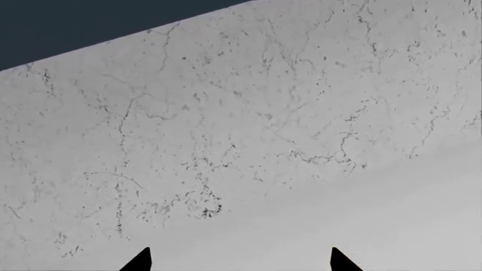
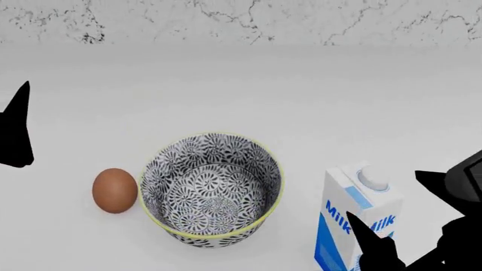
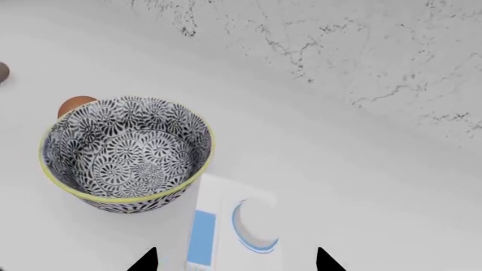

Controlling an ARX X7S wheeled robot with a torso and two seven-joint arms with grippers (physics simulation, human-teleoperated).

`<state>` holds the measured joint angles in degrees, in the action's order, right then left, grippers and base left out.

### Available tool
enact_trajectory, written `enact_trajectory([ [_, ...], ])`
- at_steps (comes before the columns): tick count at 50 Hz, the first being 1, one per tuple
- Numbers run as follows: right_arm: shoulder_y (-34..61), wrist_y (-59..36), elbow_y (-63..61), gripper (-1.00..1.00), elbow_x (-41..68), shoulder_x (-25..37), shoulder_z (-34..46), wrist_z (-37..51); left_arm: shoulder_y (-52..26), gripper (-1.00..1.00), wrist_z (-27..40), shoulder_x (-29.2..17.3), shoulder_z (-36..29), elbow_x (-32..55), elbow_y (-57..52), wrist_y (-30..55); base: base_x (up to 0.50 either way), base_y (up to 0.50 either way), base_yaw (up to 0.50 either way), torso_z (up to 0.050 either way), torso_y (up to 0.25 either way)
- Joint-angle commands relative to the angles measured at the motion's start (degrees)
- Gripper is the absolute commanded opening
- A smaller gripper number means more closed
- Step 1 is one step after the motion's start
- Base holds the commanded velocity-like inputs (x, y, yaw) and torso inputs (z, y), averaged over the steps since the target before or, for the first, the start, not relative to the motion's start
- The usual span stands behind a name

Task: Place the eggs and milk next to the bowl.

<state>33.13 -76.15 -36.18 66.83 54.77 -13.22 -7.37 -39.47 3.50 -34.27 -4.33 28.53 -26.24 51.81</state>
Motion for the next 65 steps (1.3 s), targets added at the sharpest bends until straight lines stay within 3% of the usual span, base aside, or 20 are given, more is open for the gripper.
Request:
enact_trajectory([
  [1,-2.6,2.9,0.9,1.00,-4.1,-1.8,0.4,-2.5,-0.5,1.00,-2.0,0.8,1.1,-0.9,2.1,-1.1,0.00,0.00,0.00,0.000,0.000],
  [56,-9.0,14.1,8.7,1.00,-14.1,-6.1,7.8,-6.2,-0.9,1.00,-2.4,0.7,-0.8,-1.4,4.2,-2.6,0.00,0.00,0.00,0.000,0.000],
  [57,-8.8,14.0,8.7,-1.00,-14.1,-6.1,7.8,-5.8,-0.9,1.00,-2.4,0.8,-0.7,-1.3,4.3,-2.6,0.00,0.00,0.00,0.000,0.000],
  [65,-8.2,13.5,8.3,-1.00,-13.6,-5.9,7.5,-5.3,-0.5,1.00,-2.7,0.6,-0.7,-1.4,4.8,-3.5,0.00,0.00,0.00,0.000,0.000],
])
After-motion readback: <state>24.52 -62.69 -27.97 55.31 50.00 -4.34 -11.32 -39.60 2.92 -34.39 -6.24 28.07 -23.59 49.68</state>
